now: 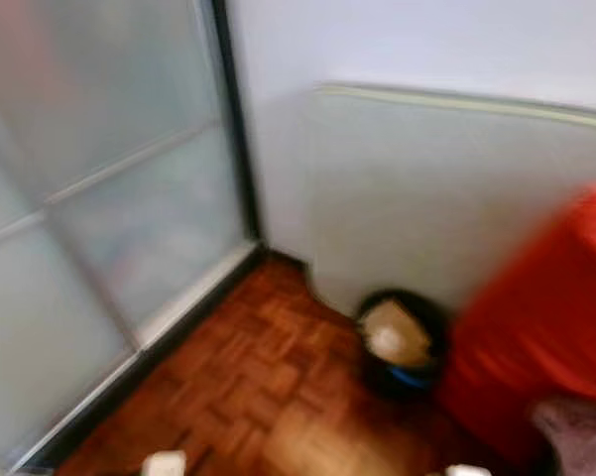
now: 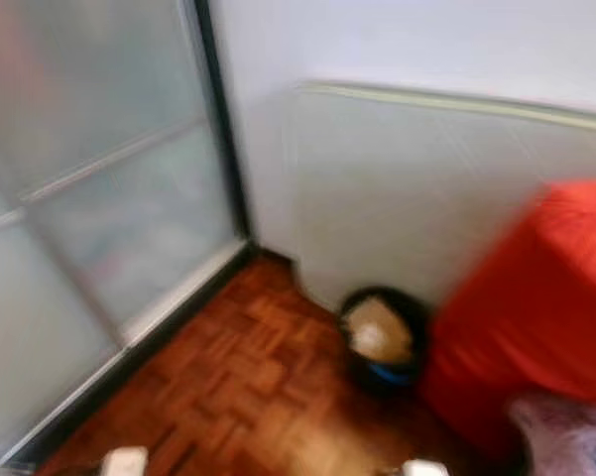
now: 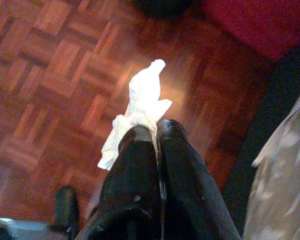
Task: Clean up the room
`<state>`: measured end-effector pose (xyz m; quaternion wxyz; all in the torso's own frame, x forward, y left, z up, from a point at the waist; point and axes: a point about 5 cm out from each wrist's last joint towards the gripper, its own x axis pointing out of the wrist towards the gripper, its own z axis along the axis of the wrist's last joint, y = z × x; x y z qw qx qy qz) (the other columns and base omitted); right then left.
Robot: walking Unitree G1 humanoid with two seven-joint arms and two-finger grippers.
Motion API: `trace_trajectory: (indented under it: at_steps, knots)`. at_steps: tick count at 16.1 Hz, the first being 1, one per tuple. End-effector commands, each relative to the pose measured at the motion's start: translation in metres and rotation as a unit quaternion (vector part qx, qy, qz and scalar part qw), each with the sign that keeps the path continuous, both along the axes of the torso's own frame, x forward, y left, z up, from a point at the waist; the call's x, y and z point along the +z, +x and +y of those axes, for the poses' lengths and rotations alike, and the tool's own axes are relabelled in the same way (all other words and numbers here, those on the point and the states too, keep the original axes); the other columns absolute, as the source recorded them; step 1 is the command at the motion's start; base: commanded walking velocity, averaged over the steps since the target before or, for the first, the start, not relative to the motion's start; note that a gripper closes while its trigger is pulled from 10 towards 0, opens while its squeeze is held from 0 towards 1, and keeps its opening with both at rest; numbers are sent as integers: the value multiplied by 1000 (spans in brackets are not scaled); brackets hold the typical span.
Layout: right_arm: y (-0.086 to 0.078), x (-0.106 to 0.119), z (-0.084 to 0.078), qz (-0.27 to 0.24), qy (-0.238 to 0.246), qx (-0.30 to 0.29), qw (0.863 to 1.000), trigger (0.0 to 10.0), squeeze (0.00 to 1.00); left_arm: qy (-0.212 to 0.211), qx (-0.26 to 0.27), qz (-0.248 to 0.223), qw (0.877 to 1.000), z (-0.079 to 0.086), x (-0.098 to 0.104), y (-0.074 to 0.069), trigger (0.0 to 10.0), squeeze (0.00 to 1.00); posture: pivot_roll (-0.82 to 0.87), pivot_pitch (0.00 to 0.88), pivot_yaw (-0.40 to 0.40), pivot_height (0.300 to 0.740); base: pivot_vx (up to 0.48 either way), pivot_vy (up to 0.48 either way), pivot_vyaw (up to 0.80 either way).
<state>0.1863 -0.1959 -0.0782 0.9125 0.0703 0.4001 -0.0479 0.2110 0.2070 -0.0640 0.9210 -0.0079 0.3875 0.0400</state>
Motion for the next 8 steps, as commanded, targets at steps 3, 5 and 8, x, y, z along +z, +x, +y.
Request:
trace_trajectory:
  at_steps: [3,5,8]
  knots:
    - [4,0,10,-6,16,-4,1000,10000,0,14,8,9,1000,11,-1,-6,10000,0,12,136,5,740,331,0,0]
    - [4,1,10,-8,18,-9,1000,10000,0,14,8,10,1000,11,-1,-6,10000,0,11,139,6,740,334,0,0]
    - [4,0,11,-7,21,-12,1000,10000,0,14,7,11,1000,11,-2,-7,10000,0,13,142,9,740,335,0,0]
